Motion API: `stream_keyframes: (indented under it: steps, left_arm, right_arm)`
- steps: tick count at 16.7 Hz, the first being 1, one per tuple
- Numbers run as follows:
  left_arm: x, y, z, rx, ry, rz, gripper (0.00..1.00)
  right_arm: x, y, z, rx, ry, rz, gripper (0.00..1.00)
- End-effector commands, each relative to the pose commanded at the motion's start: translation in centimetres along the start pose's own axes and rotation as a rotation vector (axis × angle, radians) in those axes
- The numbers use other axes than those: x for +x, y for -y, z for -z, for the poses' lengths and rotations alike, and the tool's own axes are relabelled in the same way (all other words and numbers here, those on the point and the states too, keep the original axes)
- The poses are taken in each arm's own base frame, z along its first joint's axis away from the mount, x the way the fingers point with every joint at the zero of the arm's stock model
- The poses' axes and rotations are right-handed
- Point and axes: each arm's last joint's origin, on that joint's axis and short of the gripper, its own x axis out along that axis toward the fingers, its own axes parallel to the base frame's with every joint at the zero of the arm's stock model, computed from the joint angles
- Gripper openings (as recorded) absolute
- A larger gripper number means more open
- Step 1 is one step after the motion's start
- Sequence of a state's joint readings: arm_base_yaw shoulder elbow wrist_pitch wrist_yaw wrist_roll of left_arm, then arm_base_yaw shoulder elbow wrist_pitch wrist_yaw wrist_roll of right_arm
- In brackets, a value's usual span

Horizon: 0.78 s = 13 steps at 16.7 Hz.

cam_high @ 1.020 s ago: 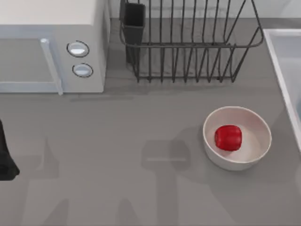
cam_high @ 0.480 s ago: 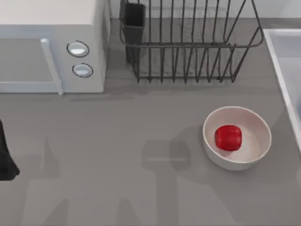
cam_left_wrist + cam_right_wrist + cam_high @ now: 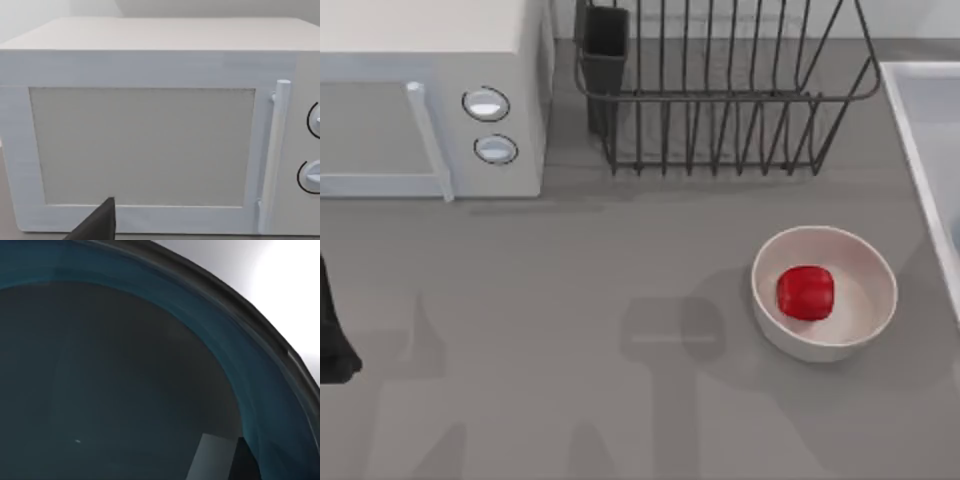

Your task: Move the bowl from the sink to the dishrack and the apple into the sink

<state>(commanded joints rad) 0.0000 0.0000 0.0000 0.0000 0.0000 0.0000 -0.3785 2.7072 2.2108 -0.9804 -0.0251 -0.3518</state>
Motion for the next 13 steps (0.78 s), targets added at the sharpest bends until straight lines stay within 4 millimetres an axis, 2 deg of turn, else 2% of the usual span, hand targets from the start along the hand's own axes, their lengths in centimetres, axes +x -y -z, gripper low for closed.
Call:
stream_keyframes:
  steps: [6,9,11,13]
  left_arm:
    - [0.0,0.0,0.0,0.000,0.000,0.000,1.00]
    - [0.0,0.0,0.0,0.000,0.000,0.000,1.00]
    - [0.0,0.0,0.0,0.000,0.000,0.000,1.00]
    - [0.0,0.0,0.0,0.000,0.000,0.000,1.00]
  right_arm:
    - [0.0,0.0,0.0,0.000,0.000,0.000,0.00]
    - [-0.8,0.2,0.0,0.004,0.008,0.001,0.00]
    - [-2.9,1.4,0.7,0.023,0.020,0.003,0.00]
    - [-6.4,3.2,2.1,0.045,0.031,0.006,0.00]
